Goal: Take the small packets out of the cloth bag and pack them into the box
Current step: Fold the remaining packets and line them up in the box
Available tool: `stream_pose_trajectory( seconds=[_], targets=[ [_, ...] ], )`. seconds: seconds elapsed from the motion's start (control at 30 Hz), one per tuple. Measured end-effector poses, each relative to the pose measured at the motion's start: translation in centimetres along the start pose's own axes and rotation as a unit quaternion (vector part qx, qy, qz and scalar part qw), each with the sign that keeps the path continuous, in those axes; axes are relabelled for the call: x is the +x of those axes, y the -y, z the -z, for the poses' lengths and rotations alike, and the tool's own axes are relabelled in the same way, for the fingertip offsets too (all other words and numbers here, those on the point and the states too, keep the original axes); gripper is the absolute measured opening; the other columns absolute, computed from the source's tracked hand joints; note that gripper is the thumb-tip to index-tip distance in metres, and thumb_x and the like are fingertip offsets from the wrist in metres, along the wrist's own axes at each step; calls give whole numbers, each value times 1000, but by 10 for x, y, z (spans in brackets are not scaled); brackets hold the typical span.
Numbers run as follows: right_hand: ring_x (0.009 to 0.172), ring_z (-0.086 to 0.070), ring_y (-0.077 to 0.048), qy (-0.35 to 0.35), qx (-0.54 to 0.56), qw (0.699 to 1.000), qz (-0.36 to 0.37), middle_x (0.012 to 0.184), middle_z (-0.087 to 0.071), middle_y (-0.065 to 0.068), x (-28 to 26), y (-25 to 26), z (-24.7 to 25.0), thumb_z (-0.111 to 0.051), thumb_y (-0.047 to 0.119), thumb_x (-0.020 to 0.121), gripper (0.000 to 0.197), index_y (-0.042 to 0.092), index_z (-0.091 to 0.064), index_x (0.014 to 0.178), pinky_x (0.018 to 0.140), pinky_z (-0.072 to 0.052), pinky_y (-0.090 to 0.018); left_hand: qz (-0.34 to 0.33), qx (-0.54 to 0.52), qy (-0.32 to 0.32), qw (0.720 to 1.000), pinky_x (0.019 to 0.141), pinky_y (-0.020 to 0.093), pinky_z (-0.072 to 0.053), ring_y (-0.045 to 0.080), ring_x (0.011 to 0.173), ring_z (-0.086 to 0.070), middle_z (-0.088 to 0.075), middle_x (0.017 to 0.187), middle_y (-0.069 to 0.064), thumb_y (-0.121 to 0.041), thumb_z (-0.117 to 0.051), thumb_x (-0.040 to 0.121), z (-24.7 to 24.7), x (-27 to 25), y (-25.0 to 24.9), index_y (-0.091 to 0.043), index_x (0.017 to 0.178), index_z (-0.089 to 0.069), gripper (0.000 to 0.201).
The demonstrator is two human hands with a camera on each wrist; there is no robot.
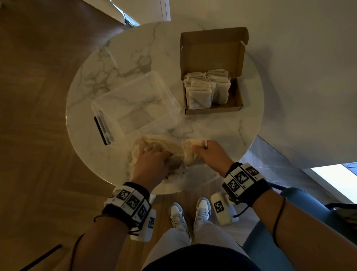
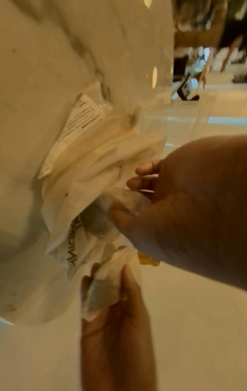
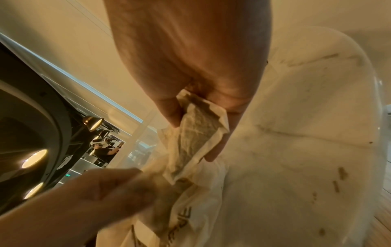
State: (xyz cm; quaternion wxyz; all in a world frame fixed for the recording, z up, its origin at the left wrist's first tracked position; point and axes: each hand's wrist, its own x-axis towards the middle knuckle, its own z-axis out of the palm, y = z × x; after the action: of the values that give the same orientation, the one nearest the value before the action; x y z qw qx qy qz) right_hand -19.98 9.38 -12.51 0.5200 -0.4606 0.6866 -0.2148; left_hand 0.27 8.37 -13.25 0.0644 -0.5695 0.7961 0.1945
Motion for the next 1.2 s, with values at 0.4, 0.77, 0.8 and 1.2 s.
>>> stream_pose_trajectory(
  seconds=[0.4, 0.77, 0.8, 1.2],
  targets=[
    [72, -54, -31, 28, 90, 992, -90, 75, -57, -16, -1, 17, -4, -45, 23, 95, 30, 3, -61, 79, 73, -44, -39, 0, -382, -34, 923, 65, 32, -45, 19, 69, -57, -63, 75, 6, -28, -54, 97, 83, 5, -31, -15, 83, -66, 22],
    [113, -58, -35, 36, 254, 952, -165, 122, -62, -20, 0, 19, -14, -48, 36, 96, 41, 3, -59, 117, 101, -46, -51, -77, -107, 14, 991, 56, 32, -31, 16, 53, -45, -45, 53, 0, -33, -44, 101, 102, 17, -42, -18, 54, -42, 49],
    [114, -57, -36, 44, 248, 954, -166, 124, -60, -20, 1, 19, -15, -49, 38, 95, 44, 3, -58, 122, 101, -46, -52, -79, -94, 24, 992, 56, 33, -30, 14, 53, -46, -46, 53, -1, -33, -43, 101, 104, 18, -43, -19, 54, -42, 49],
    [115, -57, -34, 119, 351, 906, -203, 127, -60, -17, -6, 13, -19, -47, 39, 96, 46, 9, -53, 130, 86, -54, -48, -155, 24, -104, 982, 62, 34, -47, 21, 69, -61, -67, 76, 1, -36, -46, 99, 95, 15, -42, -18, 90, -68, 29]
  ],
)
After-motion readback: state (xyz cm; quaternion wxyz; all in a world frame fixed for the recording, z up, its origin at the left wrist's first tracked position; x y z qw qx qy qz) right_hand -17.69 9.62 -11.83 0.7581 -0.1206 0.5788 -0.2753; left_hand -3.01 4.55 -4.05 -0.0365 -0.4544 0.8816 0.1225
